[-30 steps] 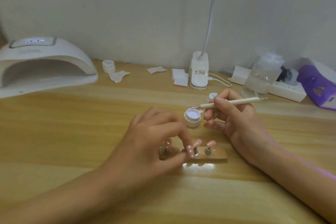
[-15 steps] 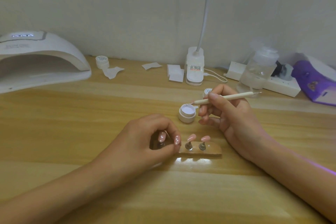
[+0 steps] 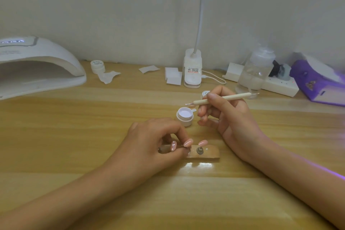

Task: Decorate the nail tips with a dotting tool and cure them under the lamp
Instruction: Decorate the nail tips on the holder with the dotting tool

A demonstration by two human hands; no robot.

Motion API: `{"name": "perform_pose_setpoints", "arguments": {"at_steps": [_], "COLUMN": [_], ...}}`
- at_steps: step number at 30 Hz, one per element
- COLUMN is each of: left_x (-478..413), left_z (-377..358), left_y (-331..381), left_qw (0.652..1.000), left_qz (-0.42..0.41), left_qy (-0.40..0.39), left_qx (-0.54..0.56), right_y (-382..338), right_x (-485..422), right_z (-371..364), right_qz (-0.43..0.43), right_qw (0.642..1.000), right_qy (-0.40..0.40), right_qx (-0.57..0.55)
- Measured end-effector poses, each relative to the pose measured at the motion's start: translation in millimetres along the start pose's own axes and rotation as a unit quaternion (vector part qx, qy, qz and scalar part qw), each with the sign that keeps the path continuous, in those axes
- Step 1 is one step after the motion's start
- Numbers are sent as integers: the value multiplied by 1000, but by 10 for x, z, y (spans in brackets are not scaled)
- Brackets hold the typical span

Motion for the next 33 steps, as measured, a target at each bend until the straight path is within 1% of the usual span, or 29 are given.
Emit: {"name": "perform_pose_setpoints", "arguments": {"at_steps": [2,4,7,10,12,14,17,20,22,23,24,26,27,29,31,33], "left_x": [25,46,39,10,22,59,115,146,170,184,193,178,142,37,-88,-189], "left_z": [1,5,-1,7,25,50,67,71,90,119,168,311,394,533,579,512], "left_y": [32,61,61,22,26,36,64,155,251,298,345,386,367,273,99,-74], "left_qw": [996,991,993,998,998,997,992,981,965,961,961,977,985,991,989,984], "left_qz": [-22,-36,-39,-31,-33,-37,-33,-57,-97,-115,-130,-131,-115,-69,-20,20], "left_qy": [19,36,31,11,-4,-10,-9,23,65,88,107,119,112,103,89,61], "left_qx": [-81,-128,-109,-56,-48,-65,-123,-185,-234,-237,-220,-120,-56,43,120,164], "right_y": [-21,-52,-90,-93,-84,-74,-45,-15,-6,-3,-2,-3,-4,-9,-15,-29], "right_x": [6,17,15,-10,-17,-26,-44,-60,-67,-68,-72,-73,-72,-68,-64,-57], "right_z": [11,25,31,17,10,8,16,19,22,25,27,26,26,25,24,17], "right_qz": [18,40,55,42,27,11,-10,-23,-26,-26,-26,-26,-26,-26,-23,-19], "right_qw": [1000,998,994,987,984,981,979,976,975,974,974,974,974,975,977,978], "right_qy": [16,34,51,51,43,32,23,16,16,15,14,11,10,10,11,11], "right_qx": [8,30,85,145,171,189,201,215,222,224,225,225,224,220,213,206]}}
Point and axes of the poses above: each hand's wrist, its own x-axis away from the middle knuckle, its own z-axis out of the back of the hand, y = z × x, the point moved 4 cm from there along -x, towards the middle knuckle, and after that the axes turned 6 degrees about -y, right-handed, at the moved point
